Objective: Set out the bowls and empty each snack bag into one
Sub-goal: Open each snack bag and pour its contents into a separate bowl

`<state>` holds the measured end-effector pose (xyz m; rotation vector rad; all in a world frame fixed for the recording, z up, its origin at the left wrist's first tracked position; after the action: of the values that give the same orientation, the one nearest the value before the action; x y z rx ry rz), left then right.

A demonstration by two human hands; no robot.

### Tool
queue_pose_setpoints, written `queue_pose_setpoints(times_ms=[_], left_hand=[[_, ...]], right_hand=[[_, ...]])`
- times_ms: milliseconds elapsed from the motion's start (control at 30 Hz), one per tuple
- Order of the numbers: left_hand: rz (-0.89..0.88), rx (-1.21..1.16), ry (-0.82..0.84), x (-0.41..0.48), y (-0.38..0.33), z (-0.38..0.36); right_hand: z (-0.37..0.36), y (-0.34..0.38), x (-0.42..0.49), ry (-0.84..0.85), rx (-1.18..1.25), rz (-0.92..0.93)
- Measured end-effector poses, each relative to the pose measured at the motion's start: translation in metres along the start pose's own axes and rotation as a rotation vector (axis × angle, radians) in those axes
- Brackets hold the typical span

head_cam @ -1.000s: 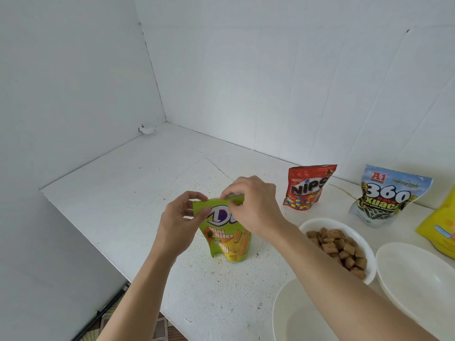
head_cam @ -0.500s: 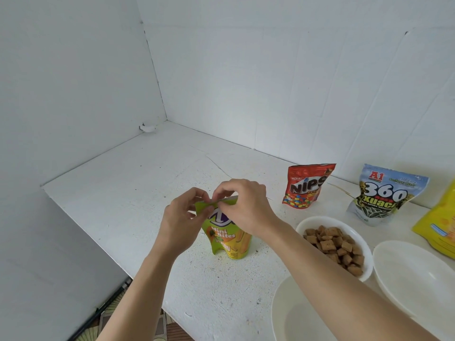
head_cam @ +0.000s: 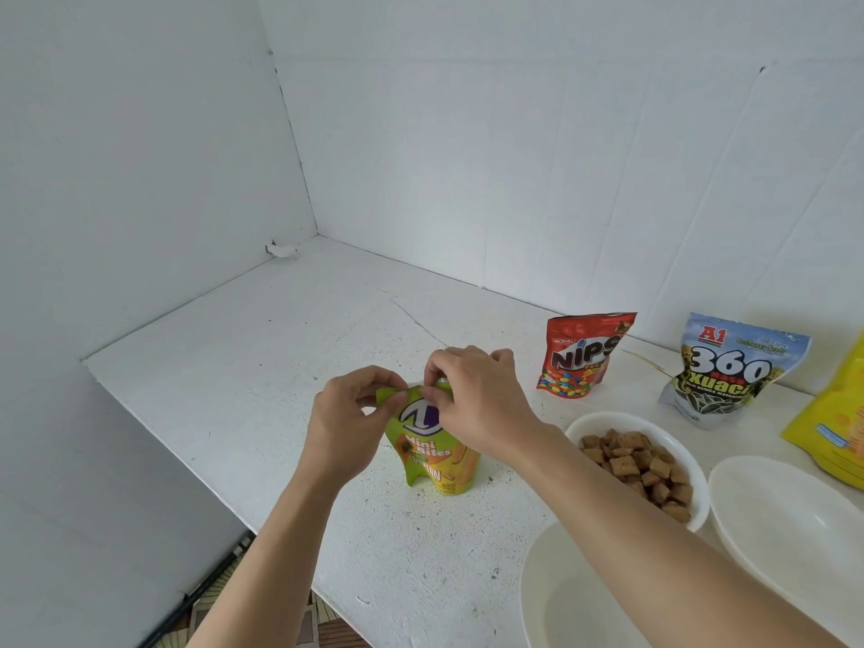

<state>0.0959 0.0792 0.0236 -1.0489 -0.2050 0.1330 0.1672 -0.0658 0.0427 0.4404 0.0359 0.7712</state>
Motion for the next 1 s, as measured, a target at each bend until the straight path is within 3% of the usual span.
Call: queue_pose_setpoints(times_ms=[167,333,500,700,1000], left_hand=[[-0.001,-0.004,-0.030,-0.001,0.000,-0.003],[0.031,0.033,-0.022,0.002,-0.004,-0.004],[0.043,0.103,0.067,0.004,-0.008,0.001],[0.033,0.004,0.074,0.003,-0.010,-0.002],[0.056,0.025,0.093,0.003,-0.015,-0.003]], right_hand=[[0.006,-0.005,-0.002,0.026,-0.011,0.018],[0.005,-0.005,-0.004,-0.071,-0.057,0.084],[0.001,-0.008,-0.006,-0.114,0.027,0.119],[0.001,-0.010,-0.001,-0.101,0.183,0.128],[-0.002,-0.012,-0.006,-0.105,0.187,0.219]])
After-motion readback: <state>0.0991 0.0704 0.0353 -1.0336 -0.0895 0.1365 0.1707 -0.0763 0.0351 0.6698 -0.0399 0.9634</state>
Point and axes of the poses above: each hand's wrist, its own x-axis towards the middle knuckle, its own z-axis out of the back of the hand, y = z × x, the point moved 6 cm from there along x, towards the middle knuckle, and after that the axes turned 12 degrees about y, right-handed, at the moved point
